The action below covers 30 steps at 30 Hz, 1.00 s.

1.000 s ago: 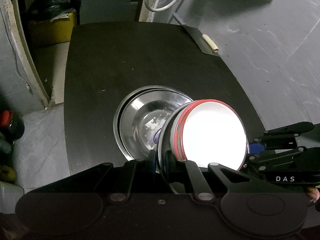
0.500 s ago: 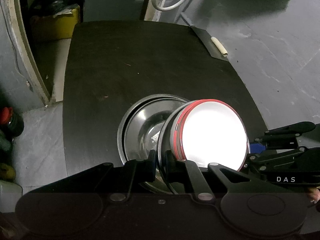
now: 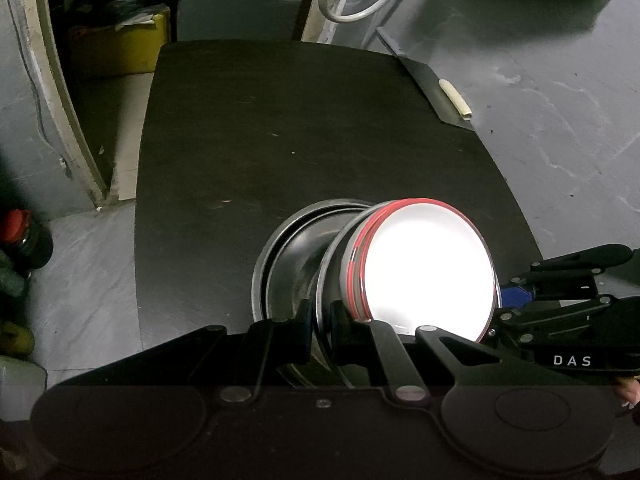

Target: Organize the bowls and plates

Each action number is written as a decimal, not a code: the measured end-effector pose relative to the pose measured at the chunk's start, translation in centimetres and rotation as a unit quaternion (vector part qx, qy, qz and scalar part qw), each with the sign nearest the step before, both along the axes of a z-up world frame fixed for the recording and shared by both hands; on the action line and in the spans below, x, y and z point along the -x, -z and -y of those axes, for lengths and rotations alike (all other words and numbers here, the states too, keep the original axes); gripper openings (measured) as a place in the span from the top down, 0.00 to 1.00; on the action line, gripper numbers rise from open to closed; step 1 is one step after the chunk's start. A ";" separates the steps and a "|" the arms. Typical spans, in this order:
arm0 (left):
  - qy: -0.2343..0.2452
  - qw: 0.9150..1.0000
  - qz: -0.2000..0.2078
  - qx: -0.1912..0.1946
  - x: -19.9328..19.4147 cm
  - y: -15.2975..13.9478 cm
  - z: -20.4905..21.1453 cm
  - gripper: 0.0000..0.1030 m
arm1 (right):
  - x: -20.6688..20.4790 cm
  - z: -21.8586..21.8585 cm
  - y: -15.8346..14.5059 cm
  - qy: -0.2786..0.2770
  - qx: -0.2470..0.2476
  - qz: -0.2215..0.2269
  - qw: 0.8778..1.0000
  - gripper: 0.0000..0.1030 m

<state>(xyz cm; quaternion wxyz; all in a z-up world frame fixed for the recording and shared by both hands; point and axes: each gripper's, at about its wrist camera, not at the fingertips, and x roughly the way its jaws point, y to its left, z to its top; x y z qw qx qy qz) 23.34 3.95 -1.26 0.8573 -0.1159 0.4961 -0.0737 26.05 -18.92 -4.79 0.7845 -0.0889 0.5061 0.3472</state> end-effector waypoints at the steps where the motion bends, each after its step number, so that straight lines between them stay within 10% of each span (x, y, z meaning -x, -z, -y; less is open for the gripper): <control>1: -0.001 1.000 0.000 0.000 0.0 0.0 0.0 0.93 | 0.1 0.0 0.1 0.000 0.000 0.000 1.000 0.75; 30: -0.016 1.000 -0.019 0.005 -0.8 1.4 -0.5 0.93 | -0.1 -1.7 1.4 0.005 0.013 -0.012 1.000 0.75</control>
